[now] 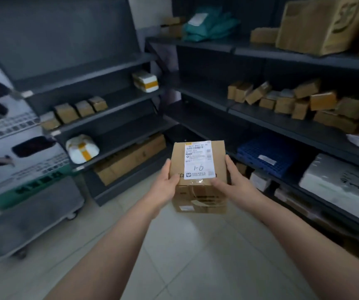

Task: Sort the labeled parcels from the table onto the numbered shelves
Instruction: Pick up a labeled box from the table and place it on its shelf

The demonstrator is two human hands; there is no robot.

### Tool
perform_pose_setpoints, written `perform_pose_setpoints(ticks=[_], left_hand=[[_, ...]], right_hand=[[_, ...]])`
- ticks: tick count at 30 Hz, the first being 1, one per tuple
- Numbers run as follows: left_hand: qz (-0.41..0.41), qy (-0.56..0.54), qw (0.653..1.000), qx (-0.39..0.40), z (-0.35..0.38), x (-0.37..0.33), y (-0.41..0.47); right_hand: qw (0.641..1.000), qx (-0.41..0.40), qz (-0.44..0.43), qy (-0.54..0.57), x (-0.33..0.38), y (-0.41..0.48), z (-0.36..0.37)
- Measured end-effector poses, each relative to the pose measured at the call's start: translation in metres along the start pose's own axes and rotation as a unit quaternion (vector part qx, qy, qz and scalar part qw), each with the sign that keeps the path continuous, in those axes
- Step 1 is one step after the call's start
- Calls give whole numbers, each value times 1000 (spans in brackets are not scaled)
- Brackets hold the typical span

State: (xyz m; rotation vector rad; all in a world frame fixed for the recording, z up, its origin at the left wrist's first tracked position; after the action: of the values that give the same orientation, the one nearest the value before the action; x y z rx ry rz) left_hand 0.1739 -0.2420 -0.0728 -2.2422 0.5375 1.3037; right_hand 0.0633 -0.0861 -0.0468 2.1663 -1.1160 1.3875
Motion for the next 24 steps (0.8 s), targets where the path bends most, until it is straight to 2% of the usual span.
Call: perform_pose_setpoints(ticks=[4, 12, 18, 24], left_hand=[[-15, 1, 997, -69, -71, 14, 38], [-34, -13, 984, -174, -170, 11, 109], [-5, 26, 968, -250, -226, -26, 200], [-4, 26, 950, -311, -269, -70, 284]], right_hand=[[998, 39, -56, 3, 47, 41, 61], [987, 115, -110, 7, 120, 140, 149], [972, 142, -178, 49, 191, 243, 193], [962, 168, -207, 57, 258, 346, 223]])
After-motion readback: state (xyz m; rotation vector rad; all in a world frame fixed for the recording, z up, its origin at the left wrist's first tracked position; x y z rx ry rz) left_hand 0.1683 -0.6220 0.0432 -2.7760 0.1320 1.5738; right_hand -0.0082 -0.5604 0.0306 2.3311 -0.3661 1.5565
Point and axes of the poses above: each hand's wrist, its own y-axis towards the middle knuckle, its own z-axis out of the palm, x = y × z, the point moved 7 cm from there along y, towards the middle knuckle, and after that the axes turned 11 degrees about -x, right-handed, at the moved point
